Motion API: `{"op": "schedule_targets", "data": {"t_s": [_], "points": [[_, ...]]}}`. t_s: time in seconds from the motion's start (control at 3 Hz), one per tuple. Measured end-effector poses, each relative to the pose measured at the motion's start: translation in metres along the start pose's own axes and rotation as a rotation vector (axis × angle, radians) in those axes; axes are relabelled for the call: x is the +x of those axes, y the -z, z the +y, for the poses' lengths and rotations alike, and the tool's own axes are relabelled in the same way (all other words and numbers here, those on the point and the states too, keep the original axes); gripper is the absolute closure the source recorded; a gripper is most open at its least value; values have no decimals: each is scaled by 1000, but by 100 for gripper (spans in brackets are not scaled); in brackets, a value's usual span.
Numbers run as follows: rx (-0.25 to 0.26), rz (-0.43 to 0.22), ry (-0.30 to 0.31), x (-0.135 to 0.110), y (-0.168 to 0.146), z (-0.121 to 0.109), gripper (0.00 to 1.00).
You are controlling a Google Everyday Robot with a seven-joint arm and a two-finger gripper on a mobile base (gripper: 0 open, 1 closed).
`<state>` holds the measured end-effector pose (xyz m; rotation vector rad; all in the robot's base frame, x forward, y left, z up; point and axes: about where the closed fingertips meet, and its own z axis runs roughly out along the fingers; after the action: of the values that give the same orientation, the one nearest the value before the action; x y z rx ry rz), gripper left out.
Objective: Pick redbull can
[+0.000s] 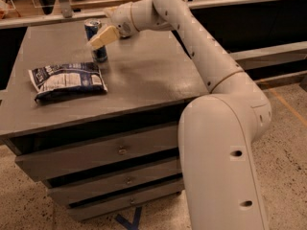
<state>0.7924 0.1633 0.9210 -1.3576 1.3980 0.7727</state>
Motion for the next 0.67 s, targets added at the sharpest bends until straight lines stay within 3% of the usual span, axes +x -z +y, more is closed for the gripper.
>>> {"op": "schedule_targets", "data": {"t_s": [0.33, 0.67], "points": [[-57, -7, -8, 7, -14, 12, 0], [-96, -35, -24, 13, -23, 20, 19]]}}
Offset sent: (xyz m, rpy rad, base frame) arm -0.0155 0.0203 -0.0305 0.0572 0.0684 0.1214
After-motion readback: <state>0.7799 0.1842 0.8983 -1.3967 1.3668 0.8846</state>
